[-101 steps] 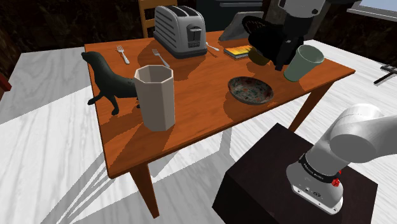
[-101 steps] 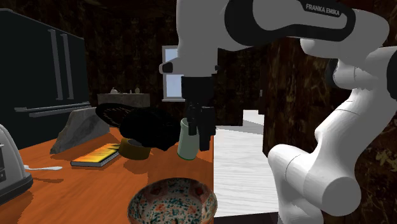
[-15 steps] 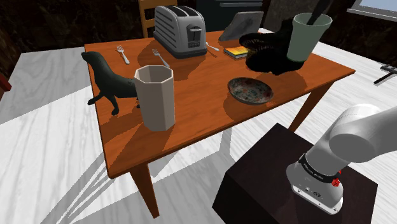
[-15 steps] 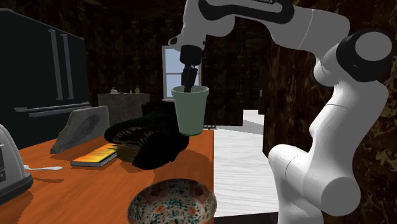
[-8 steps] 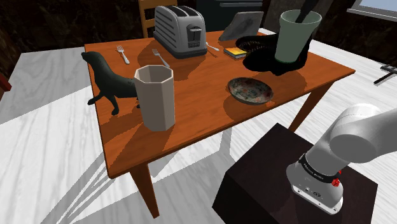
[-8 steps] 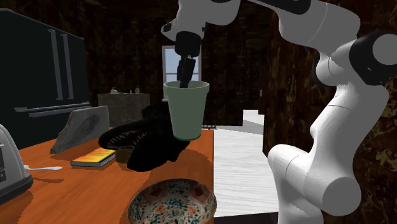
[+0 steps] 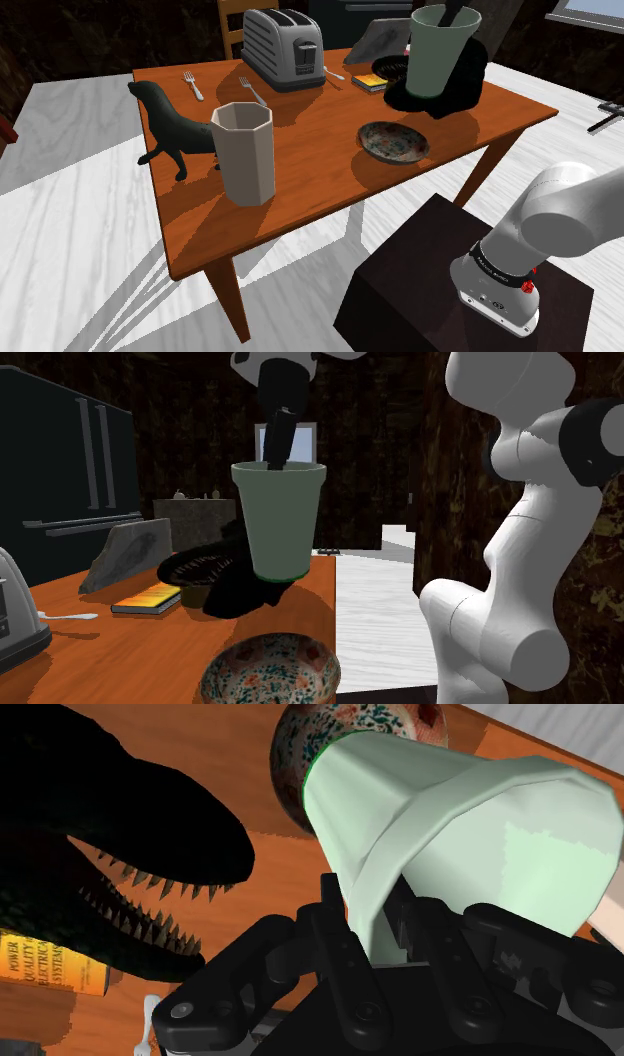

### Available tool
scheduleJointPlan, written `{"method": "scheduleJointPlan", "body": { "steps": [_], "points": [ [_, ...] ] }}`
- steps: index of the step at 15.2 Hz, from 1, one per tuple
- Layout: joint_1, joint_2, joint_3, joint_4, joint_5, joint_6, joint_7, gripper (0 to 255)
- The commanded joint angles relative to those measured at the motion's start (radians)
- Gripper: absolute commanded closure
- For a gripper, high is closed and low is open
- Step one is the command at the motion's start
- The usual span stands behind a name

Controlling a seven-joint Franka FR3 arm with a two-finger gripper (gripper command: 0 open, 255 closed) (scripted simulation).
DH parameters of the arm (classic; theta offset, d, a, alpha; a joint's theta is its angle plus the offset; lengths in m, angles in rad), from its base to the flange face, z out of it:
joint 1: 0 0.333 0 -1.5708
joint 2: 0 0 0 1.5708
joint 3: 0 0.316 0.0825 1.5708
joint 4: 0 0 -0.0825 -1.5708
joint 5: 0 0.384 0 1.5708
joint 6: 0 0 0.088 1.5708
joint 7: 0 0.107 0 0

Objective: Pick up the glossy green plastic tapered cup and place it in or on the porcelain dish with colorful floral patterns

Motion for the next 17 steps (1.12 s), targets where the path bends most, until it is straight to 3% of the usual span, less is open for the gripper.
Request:
{"method": "scheduleJointPlan", "body": {
  "steps": [1,17],
  "points": [
    [0.006,-0.010,0.029,-0.022,0.011,0.015,0.034,255],
    [0.000,-0.109,0.031,-0.319,0.008,0.212,0.021,255]
  ]
}}
